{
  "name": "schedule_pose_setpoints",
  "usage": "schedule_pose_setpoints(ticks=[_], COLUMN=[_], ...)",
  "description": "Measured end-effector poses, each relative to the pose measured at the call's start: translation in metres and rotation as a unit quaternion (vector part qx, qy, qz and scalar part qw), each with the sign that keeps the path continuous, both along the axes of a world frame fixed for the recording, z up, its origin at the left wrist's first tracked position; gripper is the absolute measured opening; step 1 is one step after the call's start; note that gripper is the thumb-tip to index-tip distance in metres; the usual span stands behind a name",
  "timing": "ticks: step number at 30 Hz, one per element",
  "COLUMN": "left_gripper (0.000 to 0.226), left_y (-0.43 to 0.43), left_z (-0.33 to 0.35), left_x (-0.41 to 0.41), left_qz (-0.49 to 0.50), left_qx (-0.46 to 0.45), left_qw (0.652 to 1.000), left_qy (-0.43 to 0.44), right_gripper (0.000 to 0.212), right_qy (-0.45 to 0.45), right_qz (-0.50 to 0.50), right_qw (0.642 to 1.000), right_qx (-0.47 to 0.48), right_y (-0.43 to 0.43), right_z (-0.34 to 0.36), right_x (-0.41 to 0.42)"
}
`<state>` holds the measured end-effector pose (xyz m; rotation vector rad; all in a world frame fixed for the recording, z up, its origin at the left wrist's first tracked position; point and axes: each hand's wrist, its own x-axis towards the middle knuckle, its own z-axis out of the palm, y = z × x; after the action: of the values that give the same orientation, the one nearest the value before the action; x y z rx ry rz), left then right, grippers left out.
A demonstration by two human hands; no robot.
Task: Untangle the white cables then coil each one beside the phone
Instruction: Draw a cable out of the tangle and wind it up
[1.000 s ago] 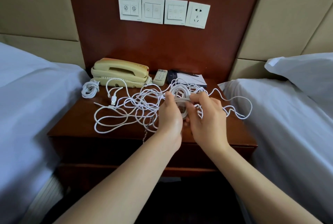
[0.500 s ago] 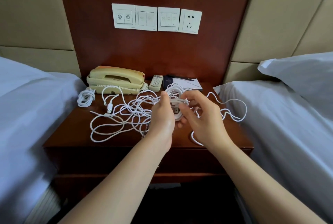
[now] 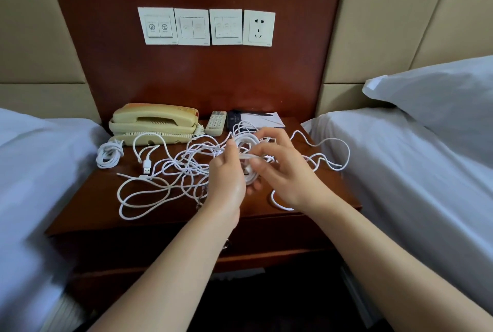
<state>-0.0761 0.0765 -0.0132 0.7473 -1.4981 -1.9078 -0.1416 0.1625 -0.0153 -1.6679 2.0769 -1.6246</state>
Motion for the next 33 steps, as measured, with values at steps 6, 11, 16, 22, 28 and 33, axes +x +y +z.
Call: schedule_pose_setpoints(ticks=[6,11,16,22,28,33], left_gripper=[0.047,0.051,0.053,0.062,0.032,0.027], left_y=[0.004,0.000,0.002,-0.010,-0.034,-0.080], left_z=[-0.003,-0.002,-0.001,-0.006,0.002,-0.001], left_x=[0.003,-0.005,-0.011,-0.009,0.024,0.052], left_qz=[0.048,0.055,0.011,-0.036,-0.007,0.027], left_qx=[-0.037,-0.035,0.005,-0.068,-0.363,-0.398], left_qw=[0.998,0.998,0.999,0.996,0.922,0.901], left_qy=[0.008,0.017,0.039,-0.045,-0.136,-0.174], right_gripper=[0.018,0.033,0.037,0.024,0.013,0.009], right_qy=[0.007,-0.033,-0.095,-0.130,-0.316,-0.419], right_qz=[0.028,-0.043,-0.065,-0.092,-0.071,-0.029], right_qw=[0.999,0.996,0.990,0.984,0.942,0.903], right_qx=[0.031,-0.069,-0.076,-0.078,-0.087,-0.089], right_y=[-0.001,-0.007,-0.001,-0.006,-0.031,-0.062], right_z=[0.004,-0.001,0.002,0.000,-0.007,-0.014], right_x=[0.002,0.002,-0.002,-0.002,0.006,0.024])
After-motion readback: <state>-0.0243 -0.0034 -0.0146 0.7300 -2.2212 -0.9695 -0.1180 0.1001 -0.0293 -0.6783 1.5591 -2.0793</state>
